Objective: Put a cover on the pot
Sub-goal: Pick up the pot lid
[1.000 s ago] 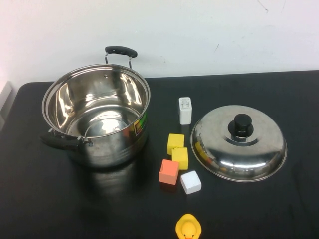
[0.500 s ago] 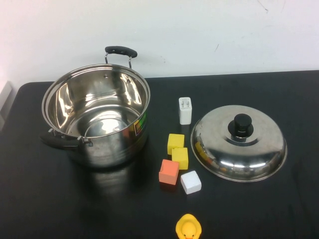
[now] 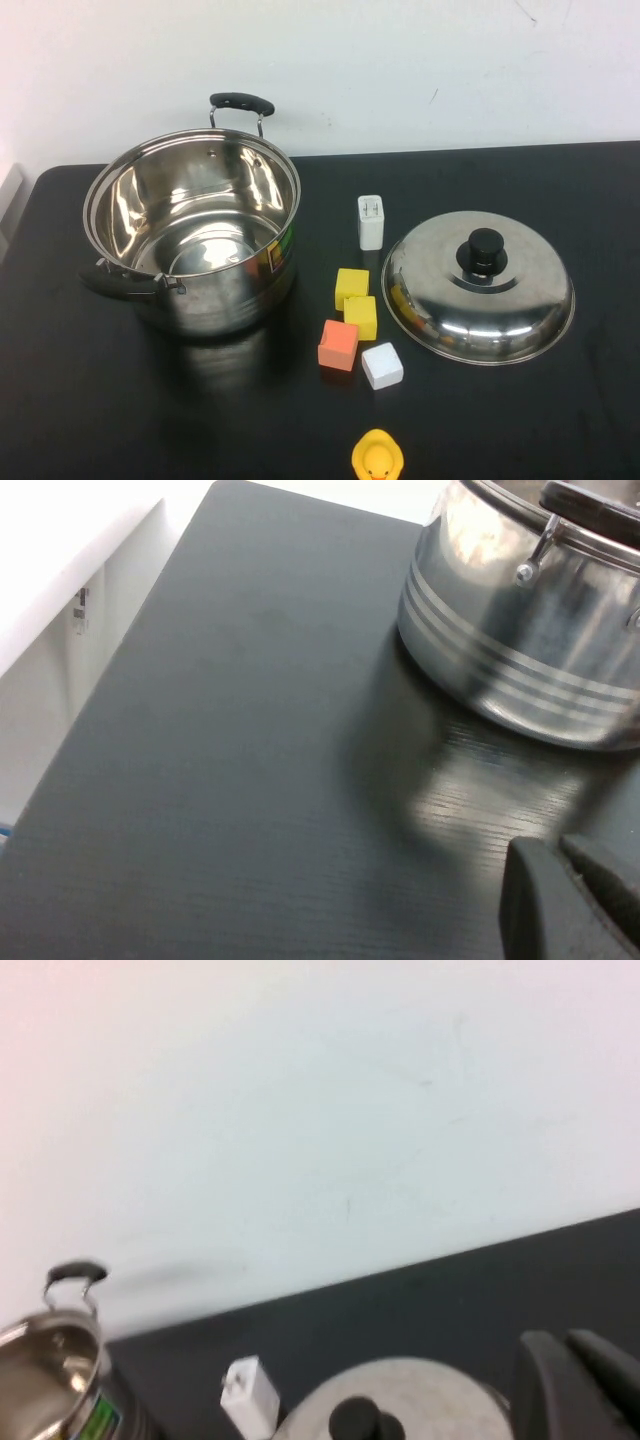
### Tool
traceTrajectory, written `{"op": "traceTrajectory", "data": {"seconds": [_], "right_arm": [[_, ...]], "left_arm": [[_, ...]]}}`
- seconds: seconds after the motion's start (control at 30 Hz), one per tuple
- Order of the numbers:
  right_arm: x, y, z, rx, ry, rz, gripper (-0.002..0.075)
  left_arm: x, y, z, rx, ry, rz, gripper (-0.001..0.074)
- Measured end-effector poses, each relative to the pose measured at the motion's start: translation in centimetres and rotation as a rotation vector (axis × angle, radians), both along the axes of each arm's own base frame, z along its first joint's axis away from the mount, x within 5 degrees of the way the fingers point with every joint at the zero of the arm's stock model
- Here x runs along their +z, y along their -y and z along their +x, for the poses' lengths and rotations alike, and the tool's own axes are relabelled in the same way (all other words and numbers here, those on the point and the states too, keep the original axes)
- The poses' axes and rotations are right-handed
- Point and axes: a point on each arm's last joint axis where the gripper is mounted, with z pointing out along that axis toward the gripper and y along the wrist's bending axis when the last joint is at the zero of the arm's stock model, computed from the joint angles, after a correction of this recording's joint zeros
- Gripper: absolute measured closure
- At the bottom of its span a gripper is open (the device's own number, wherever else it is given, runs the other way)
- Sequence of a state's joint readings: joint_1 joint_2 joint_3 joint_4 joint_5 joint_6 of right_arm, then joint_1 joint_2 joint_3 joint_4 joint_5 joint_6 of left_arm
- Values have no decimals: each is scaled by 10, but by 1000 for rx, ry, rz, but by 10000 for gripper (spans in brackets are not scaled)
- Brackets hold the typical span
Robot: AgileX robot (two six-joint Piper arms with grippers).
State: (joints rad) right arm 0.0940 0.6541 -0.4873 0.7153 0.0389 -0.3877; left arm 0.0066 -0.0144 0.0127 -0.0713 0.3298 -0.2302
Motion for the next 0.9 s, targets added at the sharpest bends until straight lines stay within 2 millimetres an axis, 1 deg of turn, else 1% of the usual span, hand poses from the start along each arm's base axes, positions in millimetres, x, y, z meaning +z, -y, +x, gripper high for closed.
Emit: {"op": "traceTrajectory", "data": {"seconds": [0.03, 0.07, 0.17, 0.23, 0.33, 0.4, 0.43, 0.5, 0.6, 0.67, 0.73, 0.8, 0.9], "right_arm": [[0, 0, 2, -11, 6, 8, 724], [1, -1, 3, -19, 13, 54, 718], [2, -7, 12, -3, 60, 88, 658], [2, -13, 24, 44, 111, 95, 577], [-3, -25, 43, 135, 147, 62, 422], [-9, -32, 57, 177, 150, 40, 352], [-13, -35, 65, 195, 148, 19, 330], [-23, -41, 80, 231, 149, -29, 307], [-34, -48, 99, 282, 194, -112, 294], [-44, -52, 109, 312, 227, -192, 291], [-58, -56, 118, 335, 228, -256, 289], [-72, -58, 126, 347, 213, -273, 288], [-89, -60, 137, 349, 226, -233, 286]], "left_arm": [[0, 0, 0, 0, 0, 0, 737], [0, 0, 0, 0, 0, 0, 736], [0, 0, 0, 0, 0, 0, 737], [0, 0, 0, 0, 0, 0, 736], [0, 0, 0, 0, 0, 0, 736], [0, 0, 0, 0, 0, 0, 736], [0, 0, 0, 0, 0, 0, 736], [0, 0, 0, 0, 0, 0, 736], [0, 0, 0, 0, 0, 0, 737], [0, 0, 0, 0, 0, 0, 737], [0, 0, 0, 0, 0, 0, 736], [0, 0, 0, 0, 0, 0, 736], [0, 0, 0, 0, 0, 0, 737]]}}
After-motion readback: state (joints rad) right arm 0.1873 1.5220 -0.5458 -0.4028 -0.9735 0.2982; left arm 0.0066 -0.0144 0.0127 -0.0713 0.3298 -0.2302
